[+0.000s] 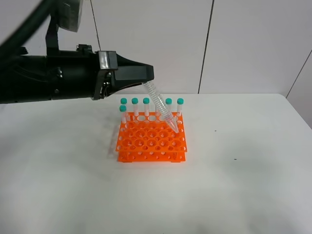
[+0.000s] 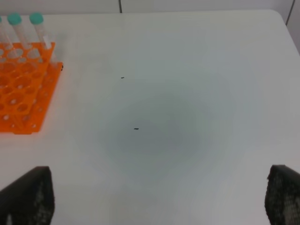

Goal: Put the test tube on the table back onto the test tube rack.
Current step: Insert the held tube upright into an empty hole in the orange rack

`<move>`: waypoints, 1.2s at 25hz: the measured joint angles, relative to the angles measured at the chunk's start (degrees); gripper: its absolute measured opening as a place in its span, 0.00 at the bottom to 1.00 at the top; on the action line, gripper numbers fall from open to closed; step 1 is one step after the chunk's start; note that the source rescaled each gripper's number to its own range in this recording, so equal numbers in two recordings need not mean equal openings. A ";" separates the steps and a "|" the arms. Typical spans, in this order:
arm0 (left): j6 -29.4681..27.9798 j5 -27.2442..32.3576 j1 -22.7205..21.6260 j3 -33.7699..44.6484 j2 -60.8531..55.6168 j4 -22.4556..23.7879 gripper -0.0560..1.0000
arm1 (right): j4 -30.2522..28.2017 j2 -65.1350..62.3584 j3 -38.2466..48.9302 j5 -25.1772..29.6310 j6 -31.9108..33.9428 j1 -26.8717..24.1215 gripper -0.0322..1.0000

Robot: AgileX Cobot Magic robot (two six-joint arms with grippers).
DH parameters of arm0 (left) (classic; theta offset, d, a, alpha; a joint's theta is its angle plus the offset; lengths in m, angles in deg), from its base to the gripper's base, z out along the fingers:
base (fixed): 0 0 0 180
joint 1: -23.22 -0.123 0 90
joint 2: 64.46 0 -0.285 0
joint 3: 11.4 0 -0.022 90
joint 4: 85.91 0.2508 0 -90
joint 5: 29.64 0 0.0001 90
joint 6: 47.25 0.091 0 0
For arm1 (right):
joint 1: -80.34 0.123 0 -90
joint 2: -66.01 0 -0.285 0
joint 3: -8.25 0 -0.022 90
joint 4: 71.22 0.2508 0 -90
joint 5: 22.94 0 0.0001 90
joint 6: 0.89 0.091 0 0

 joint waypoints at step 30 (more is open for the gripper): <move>-58.03 -51.11 7.61 -0.06 14.65 92.71 0.05 | 0.04 0.00 0.00 0.00 0.00 0.00 1.00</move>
